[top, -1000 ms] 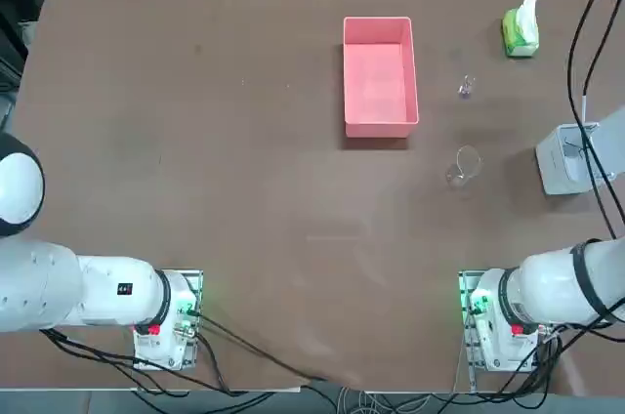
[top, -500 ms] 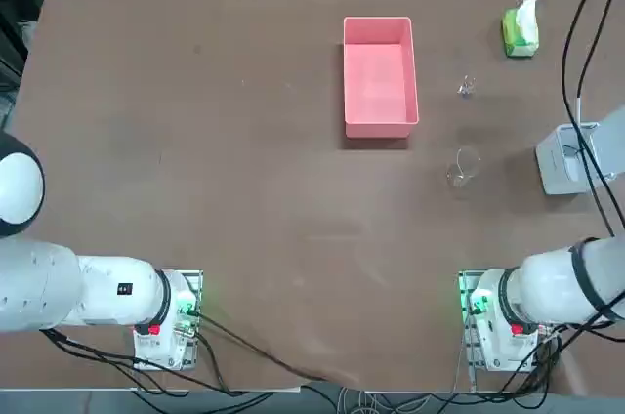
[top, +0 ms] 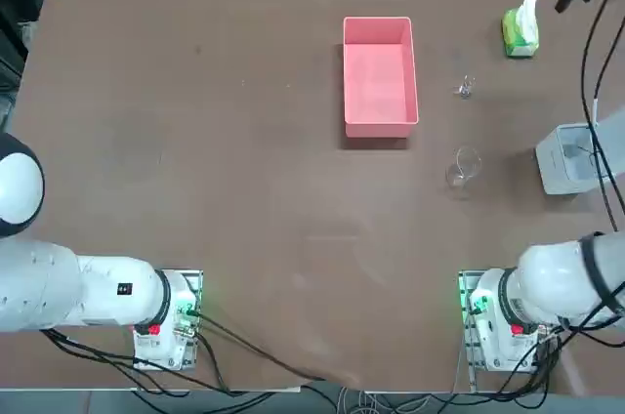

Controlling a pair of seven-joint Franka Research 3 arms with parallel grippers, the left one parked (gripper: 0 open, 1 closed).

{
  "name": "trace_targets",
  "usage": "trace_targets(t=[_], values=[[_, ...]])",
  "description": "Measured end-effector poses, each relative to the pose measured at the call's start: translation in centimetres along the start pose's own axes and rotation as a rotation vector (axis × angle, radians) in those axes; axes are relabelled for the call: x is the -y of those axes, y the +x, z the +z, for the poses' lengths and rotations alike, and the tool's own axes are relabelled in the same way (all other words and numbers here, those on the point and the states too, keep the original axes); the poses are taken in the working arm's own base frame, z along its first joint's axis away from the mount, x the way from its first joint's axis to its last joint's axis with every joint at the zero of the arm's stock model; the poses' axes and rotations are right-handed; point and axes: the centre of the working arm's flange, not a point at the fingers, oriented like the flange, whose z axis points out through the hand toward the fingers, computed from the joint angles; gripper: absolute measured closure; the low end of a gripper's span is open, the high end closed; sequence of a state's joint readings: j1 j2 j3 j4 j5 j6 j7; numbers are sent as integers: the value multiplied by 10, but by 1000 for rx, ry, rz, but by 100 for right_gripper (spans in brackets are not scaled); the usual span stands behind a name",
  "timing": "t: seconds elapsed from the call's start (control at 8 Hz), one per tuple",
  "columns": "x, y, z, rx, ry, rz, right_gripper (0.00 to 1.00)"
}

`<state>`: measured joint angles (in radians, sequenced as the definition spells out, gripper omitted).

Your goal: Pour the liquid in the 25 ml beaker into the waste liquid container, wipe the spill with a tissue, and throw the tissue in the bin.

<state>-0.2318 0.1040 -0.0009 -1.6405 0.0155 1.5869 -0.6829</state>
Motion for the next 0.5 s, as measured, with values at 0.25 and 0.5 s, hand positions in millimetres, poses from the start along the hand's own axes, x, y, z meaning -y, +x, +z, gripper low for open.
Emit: trace_targets(t=[0.25, 0.5], values=[[-23, -12, 13, -59, 56, -186, 0], [-33, -12, 33, -156, 153, -380, 0]])
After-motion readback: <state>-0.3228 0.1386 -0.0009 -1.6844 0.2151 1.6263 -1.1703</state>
